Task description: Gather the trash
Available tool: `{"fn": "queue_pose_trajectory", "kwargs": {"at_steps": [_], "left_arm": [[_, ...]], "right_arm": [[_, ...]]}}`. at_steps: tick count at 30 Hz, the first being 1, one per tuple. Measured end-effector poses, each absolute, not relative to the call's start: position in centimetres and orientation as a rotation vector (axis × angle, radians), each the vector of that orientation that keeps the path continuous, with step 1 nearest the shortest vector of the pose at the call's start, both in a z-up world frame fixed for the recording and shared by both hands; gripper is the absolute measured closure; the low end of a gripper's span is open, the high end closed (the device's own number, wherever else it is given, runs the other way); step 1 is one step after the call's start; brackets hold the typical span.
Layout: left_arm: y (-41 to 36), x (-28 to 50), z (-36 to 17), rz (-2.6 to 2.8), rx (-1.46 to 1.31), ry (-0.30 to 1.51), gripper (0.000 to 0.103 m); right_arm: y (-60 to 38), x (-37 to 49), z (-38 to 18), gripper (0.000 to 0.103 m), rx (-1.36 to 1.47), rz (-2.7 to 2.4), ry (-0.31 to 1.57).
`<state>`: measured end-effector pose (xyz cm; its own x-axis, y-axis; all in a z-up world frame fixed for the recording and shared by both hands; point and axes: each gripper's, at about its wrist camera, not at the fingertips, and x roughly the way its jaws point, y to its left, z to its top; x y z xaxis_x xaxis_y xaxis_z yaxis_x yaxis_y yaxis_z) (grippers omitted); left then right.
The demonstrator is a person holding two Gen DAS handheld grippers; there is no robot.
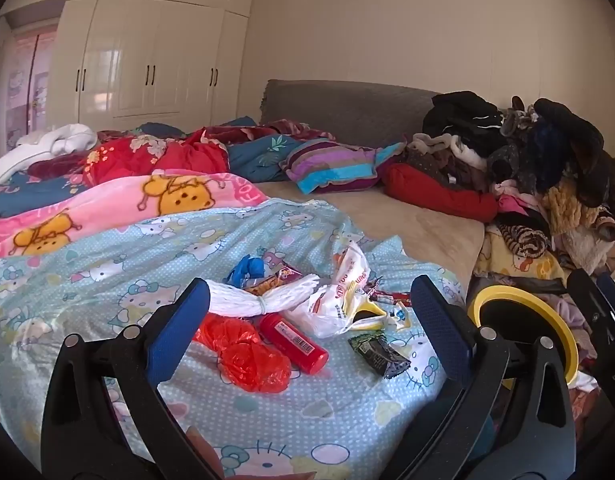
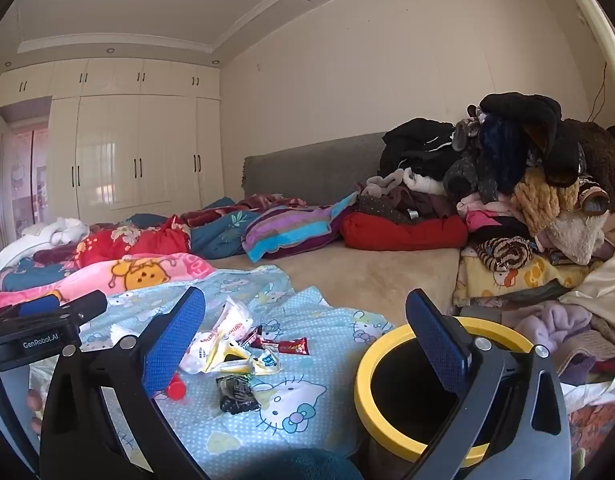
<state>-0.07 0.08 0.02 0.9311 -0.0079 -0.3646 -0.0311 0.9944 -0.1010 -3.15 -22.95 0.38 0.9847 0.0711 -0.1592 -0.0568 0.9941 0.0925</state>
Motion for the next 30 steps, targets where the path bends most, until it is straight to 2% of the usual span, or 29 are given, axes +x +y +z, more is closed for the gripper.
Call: {"fn": "queue_pose_trajectory", "kwargs": {"at_steps": [30], "left_arm": [[-0.7, -0.4, 0.9, -0.018, -0.12, 0.379, 0.011]], "right_arm": [[-22.8, -3.0, 0.1, 0.005, 0.086, 0.066, 0.173]]}}
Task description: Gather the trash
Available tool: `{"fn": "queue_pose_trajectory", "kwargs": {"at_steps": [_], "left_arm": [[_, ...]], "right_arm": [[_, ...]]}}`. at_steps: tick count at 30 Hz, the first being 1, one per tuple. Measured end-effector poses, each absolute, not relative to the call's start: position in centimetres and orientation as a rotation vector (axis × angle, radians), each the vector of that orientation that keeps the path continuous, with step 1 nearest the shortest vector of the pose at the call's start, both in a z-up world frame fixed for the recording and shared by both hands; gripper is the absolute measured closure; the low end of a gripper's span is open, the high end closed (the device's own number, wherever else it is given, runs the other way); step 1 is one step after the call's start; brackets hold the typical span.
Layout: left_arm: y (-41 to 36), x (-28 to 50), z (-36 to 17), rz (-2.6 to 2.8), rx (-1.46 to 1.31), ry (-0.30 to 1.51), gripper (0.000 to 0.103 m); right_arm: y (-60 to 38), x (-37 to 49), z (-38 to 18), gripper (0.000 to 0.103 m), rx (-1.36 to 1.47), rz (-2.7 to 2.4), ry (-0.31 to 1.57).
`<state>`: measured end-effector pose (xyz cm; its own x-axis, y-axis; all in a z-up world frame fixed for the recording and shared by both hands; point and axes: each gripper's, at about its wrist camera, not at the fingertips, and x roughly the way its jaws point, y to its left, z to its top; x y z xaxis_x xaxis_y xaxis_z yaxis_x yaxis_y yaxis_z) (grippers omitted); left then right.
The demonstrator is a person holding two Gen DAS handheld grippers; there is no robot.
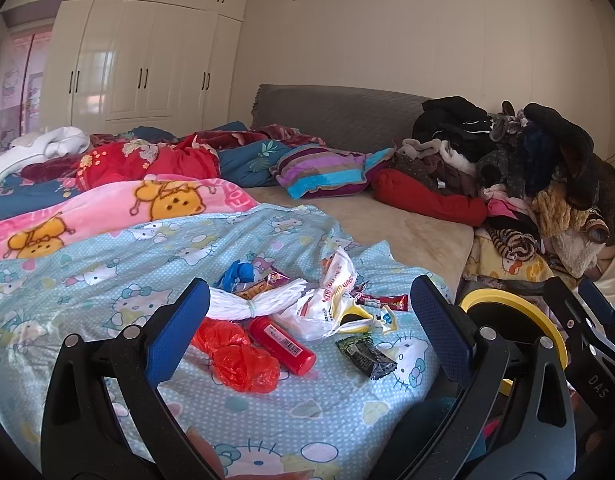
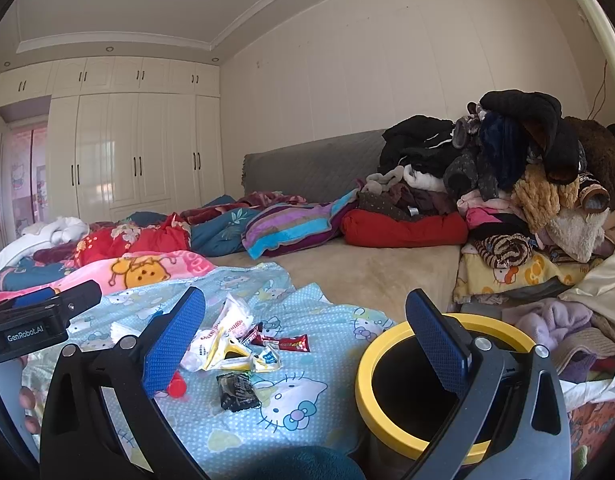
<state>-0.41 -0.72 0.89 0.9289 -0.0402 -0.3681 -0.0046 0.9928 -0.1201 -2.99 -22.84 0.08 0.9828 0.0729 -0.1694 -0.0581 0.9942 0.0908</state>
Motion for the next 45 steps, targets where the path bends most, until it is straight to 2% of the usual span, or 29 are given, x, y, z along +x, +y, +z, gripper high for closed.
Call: {"fn": "queue_pose_trajectory", "kwargs": {"at_steps": [32, 45], "left_arm": [[-1.0, -0.4, 0.5, -0.025, -0.121, 0.388, 0.011], [3.0, 1.0, -0.8, 0.019, -0.189, 0.422, 0.011]], "right_arm": [[-22.2, -2.7, -1.3, 0.005, 0.09, 0.076, 0.203], [-18.0, -0.2, -1.8, 0.005, 0.027, 0.251, 0.307]]}}
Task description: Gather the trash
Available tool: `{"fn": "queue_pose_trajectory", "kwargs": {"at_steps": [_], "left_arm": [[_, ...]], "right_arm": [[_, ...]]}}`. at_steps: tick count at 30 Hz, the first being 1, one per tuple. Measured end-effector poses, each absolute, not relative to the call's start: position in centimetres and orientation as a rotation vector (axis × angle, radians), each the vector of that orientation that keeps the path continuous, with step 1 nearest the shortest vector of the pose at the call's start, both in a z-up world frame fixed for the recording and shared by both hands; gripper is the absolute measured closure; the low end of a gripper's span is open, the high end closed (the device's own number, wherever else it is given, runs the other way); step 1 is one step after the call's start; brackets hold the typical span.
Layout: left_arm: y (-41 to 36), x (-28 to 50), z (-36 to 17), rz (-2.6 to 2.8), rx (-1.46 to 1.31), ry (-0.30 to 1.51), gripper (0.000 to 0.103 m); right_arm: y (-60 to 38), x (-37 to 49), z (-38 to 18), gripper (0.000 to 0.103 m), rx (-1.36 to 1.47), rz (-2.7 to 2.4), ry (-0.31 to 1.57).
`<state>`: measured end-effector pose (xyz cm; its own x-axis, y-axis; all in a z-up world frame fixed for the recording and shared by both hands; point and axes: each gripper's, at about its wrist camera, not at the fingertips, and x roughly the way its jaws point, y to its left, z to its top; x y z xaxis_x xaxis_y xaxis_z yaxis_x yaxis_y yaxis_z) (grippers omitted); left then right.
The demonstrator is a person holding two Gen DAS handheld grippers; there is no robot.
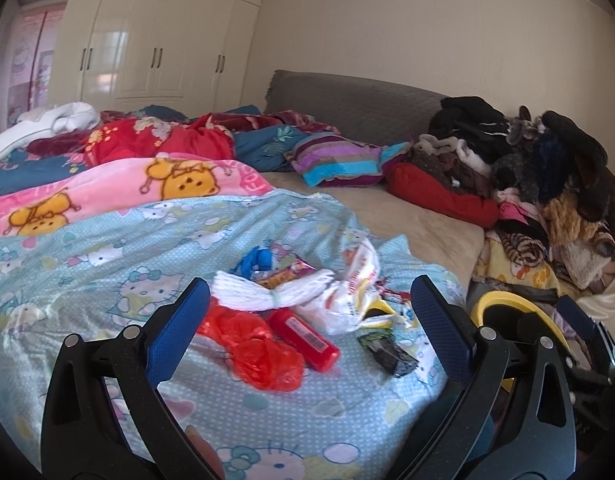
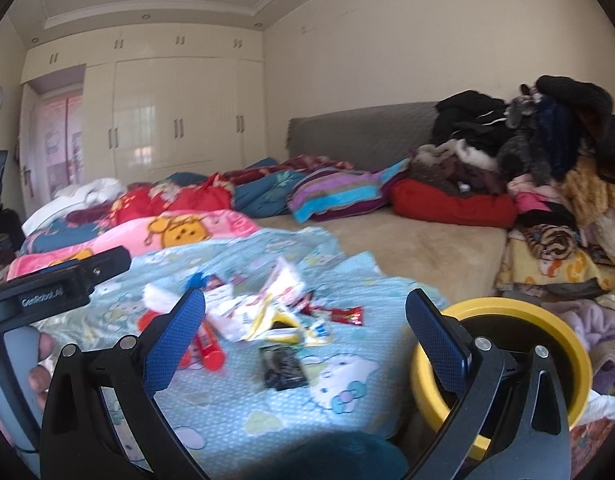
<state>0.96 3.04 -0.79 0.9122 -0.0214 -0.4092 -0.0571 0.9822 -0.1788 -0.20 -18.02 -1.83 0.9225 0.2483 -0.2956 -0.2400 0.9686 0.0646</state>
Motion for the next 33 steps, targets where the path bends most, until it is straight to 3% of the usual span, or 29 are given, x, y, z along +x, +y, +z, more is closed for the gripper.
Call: {"fn": "queue_pose_trajectory", "kwargs": {"at_steps": [17, 30, 33], "left_arm": [[8.8, 4.7, -2.7, 0.071, -0.258, 0.486, 0.011], [12.4, 10.9, -7.0, 0.002, -0.39, 0.608, 0.011], [12.7, 11.4, -7.9, -0.008, -0.403, 0.634, 0.011]], "right_arm": [[-14.1, 6.2, -3.1, 0.005, 0.053, 0.314, 0.47], [-14.8, 12.6, -9.8, 0.006, 0.037, 0.336, 0.86], [-13.9, 13.2, -10.6, 0.011, 0.005, 0.366, 0.91]]}}
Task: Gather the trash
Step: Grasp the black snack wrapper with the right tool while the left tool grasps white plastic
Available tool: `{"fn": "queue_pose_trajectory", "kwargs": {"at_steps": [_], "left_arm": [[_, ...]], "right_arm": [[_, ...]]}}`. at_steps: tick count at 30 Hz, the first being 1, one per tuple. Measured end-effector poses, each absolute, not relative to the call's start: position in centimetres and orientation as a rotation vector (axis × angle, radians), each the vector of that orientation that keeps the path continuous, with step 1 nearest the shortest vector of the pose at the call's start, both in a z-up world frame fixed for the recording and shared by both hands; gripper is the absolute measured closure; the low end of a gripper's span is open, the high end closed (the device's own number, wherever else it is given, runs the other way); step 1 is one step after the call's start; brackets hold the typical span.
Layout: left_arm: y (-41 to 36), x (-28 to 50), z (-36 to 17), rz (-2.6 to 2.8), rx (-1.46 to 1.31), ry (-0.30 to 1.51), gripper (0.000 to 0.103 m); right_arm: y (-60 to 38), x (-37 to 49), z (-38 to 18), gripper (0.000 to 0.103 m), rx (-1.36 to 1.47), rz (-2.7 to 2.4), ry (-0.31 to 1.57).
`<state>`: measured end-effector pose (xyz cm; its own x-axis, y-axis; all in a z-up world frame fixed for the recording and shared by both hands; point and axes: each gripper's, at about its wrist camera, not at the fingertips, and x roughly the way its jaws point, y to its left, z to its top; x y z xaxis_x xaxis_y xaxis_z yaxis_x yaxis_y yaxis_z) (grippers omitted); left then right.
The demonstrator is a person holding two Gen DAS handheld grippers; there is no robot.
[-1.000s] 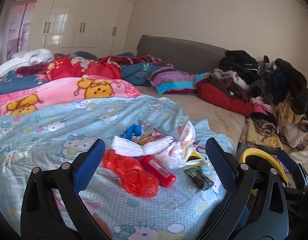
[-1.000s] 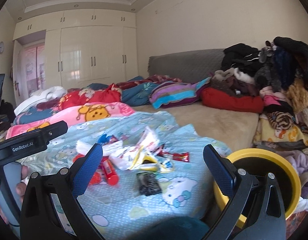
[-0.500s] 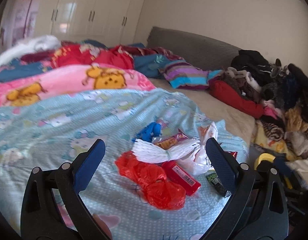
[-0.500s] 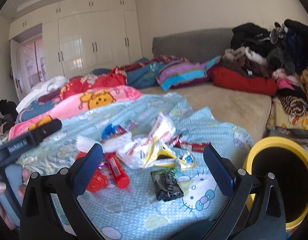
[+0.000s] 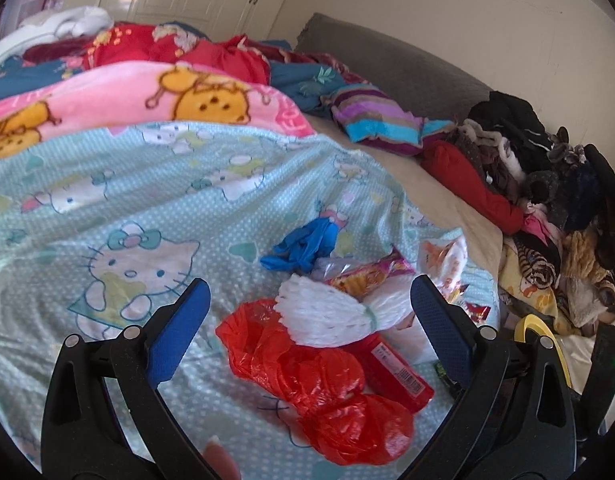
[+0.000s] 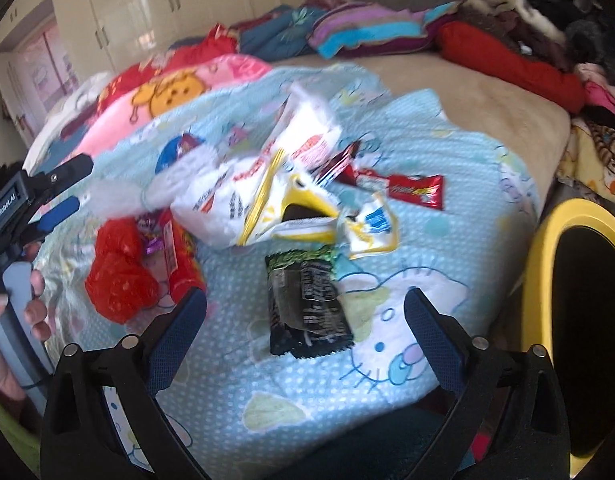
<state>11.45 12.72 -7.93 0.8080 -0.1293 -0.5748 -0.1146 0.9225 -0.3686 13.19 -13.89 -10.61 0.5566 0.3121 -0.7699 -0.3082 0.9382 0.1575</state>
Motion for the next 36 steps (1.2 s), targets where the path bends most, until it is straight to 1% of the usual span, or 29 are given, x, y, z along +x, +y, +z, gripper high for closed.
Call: {"fn": "queue_pose_trajectory", "kwargs": {"at_steps": [1, 4, 5, 6, 8, 9, 10, 11, 13, 14, 15, 16, 19, 22, 30, 36], "left_arm": [[12.7, 11.6, -8.3, -0.015, -0.404, 0.644, 0.011], [12.8, 12.0, -9.0, -0.027, -0.408, 0.656, 0.013], [12.9, 12.1, -9.2, -0.033, -0.416, 0.66, 0.014], [12.9, 12.2, -9.3, -0.037, -0.42, 0.663, 0.019], [12.9, 12.5, -9.4, -0.052, -0.426, 0.666, 0.024], [12.8, 12.5, -9.5, -0.058, -0.427, 0.663, 0.03], [12.7, 12.6, -9.4, -0.063, -0.426, 0.662, 0.036], [12.6, 12.6, -9.4, -0.067, -0.424, 0.66, 0.04], [12.3, 12.5, -9.2, -0.076, -0.425, 0.656, 0.054], [12.1, 12.4, -9.1, -0.081, -0.422, 0.654, 0.058], [12.0, 12.4, -9.0, -0.079, -0.416, 0.654, 0.068], [11.8, 12.3, -8.9, -0.077, -0.408, 0.653, 0.078], [11.4, 11.7, -8.5, -0.08, -0.39, 0.637, 0.088], [11.0, 10.9, -7.6, -0.09, -0.37, 0.601, 0.091], [10.2, 8.3, -4.0, -0.099, -0.355, 0.506, 0.093], [8.4, 7.4, -2.5, -0.126, -0.314, 0.491, 0.093]], "right_arm": [[-13.6, 13.5, -11.0, 0.02, -0.004, 0.378, 0.931], [-13.0, 14.0, -12.0, 0.031, -0.009, 0.386, 0.988], [-12.9, 14.1, -12.4, 0.034, -0.011, 0.387, 1.006], [-12.7, 14.1, -12.6, 0.039, -0.013, 0.39, 1.018], [-12.8, 14.3, -12.9, 0.046, -0.011, 0.398, 1.032], [-13.0, 14.2, -13.0, 0.052, -0.004, 0.401, 1.033], [-13.0, 14.2, -13.0, 0.055, 0.001, 0.401, 1.032], [-13.2, 14.1, -13.1, 0.058, 0.008, 0.403, 1.029], [-13.5, 13.8, -13.0, 0.067, 0.024, 0.41, 1.023], [-13.7, 13.6, -13.0, 0.07, 0.032, 0.415, 1.019], [-14.0, 13.5, -13.0, 0.077, 0.039, 0.417, 1.016], [-14.1, 13.3, -12.9, 0.09, 0.047, 0.419, 1.014], [-14.1, 13.2, -12.7, 0.091, 0.054, 0.437, 1.006], [-14.0, 12.8, -12.1, 0.091, 0.055, 0.452, 0.975], [-14.6, 11.7, -10.5, 0.092, 0.084, 0.486, 0.904], [-15.9, 11.5, -9.4, 0.092, 0.112, 0.474, 0.875]]}}
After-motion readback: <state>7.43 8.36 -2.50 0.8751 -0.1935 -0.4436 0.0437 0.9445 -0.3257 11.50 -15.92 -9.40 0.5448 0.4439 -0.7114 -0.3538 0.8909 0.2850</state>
